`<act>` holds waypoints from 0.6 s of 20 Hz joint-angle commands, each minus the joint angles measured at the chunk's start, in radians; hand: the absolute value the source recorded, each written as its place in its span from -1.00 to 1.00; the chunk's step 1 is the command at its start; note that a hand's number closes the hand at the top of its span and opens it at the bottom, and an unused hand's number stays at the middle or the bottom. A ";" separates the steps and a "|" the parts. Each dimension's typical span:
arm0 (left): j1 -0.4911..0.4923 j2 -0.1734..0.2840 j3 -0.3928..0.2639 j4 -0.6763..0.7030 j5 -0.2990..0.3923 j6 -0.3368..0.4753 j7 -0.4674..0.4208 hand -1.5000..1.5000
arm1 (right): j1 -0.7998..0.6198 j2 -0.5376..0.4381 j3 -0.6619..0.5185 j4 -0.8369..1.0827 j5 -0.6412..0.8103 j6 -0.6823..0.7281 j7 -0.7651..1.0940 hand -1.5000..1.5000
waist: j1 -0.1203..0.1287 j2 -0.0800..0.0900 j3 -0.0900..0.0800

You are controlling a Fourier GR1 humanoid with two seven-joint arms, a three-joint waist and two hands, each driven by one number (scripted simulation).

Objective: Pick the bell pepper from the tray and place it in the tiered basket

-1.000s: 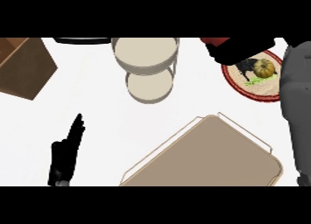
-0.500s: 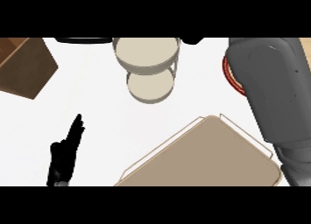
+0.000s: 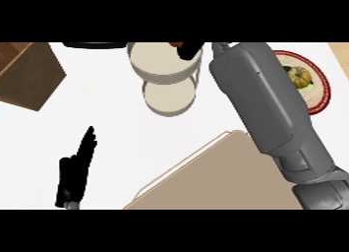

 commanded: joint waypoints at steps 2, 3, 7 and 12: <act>-0.014 -0.008 -0.007 -0.015 -0.014 0.003 0.005 0.00 | -0.033 0.026 -0.040 0.224 0.030 -0.126 -0.103 1.00 | 0.006 0.004 0.000; -0.024 -0.005 0.000 -0.026 -0.014 0.007 0.051 0.00 | -0.058 0.028 -0.032 0.215 0.034 -0.092 -0.098 1.00 | -0.001 0.000 0.000; -0.007 -0.010 -0.017 -0.013 -0.021 -0.005 -0.009 0.00 | -0.034 0.077 -0.161 0.277 -0.124 -0.190 -0.124 1.00 | 0.029 0.011 0.001; -0.050 0.015 0.016 0.013 0.002 -0.035 0.013 0.00 | -0.038 0.078 -0.176 0.307 -0.313 -0.227 -0.179 -1.00 | 0.032 0.006 0.000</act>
